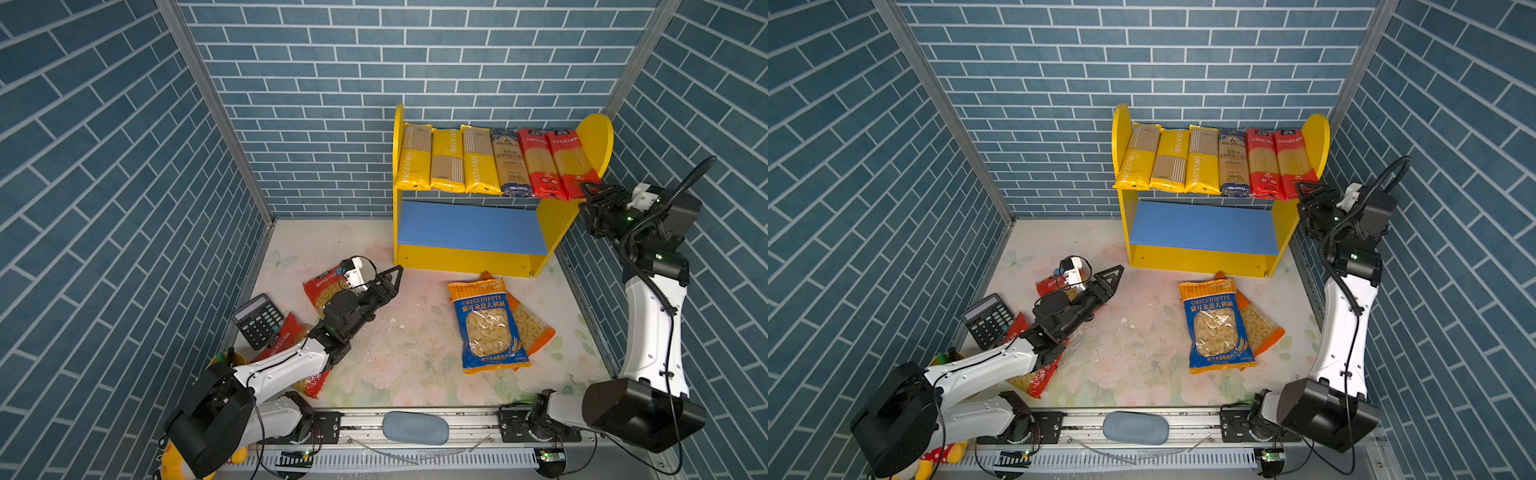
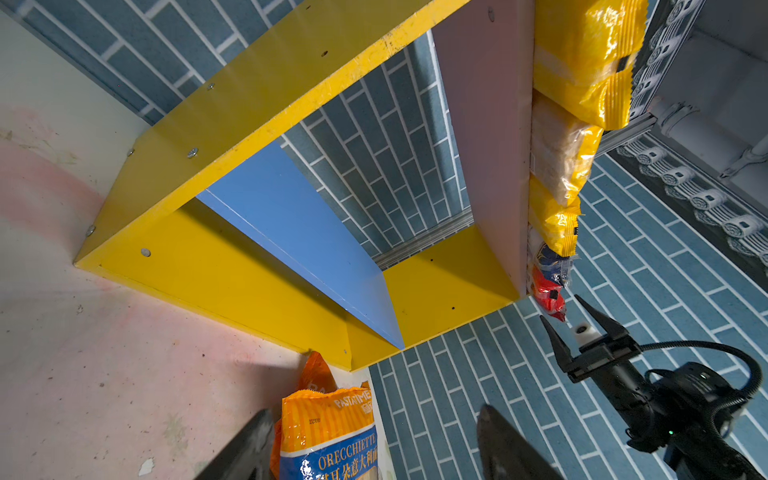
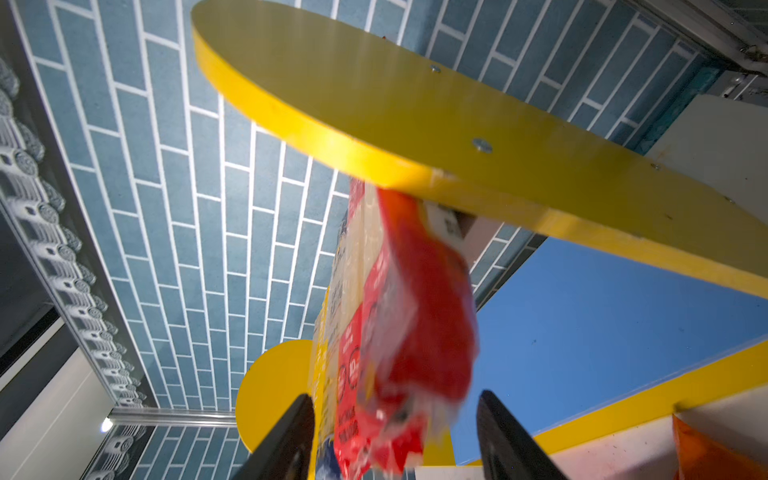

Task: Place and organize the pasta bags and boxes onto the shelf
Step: 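Stand the pack beside the other red pack and open the right gripper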

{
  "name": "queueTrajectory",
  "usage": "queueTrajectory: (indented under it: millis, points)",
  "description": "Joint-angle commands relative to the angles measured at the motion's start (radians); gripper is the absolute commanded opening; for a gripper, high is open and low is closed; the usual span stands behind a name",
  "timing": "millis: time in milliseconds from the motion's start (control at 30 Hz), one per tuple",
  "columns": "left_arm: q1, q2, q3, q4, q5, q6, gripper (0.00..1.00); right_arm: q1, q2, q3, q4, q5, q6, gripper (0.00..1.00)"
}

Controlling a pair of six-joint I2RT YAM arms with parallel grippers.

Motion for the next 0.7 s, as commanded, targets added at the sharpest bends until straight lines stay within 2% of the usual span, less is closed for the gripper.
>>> queueTrajectory:
  millis: [0,100,200,433,533,667]
  points:
    - [-0.005,-0.019,0.060,-0.141,0.027,0.092,0.77,0.000,-0.110,-0.115,-0.009,-0.016,-0.036,0.64]
    - [-0.006,-0.043,0.160,-0.454,0.038,0.242,0.77,0.003,-0.194,-0.203,-0.053,-0.026,-0.070,0.64]
    - [-0.006,-0.028,0.210,-0.627,0.050,0.327,0.77,0.015,-0.264,-0.289,-0.119,-0.043,-0.143,0.64]
    - [-0.054,0.032,0.197,-0.638,0.065,0.312,0.77,0.074,-0.433,-0.549,-0.205,-0.024,-0.217,0.63]
    - [-0.086,0.066,0.204,-0.633,0.046,0.309,0.77,0.206,-0.464,-0.664,-0.217,0.048,-0.226,0.62]
    - [-0.104,0.110,0.211,-0.652,0.024,0.306,0.76,0.477,-0.443,-0.796,-0.128,0.191,-0.182,0.59]
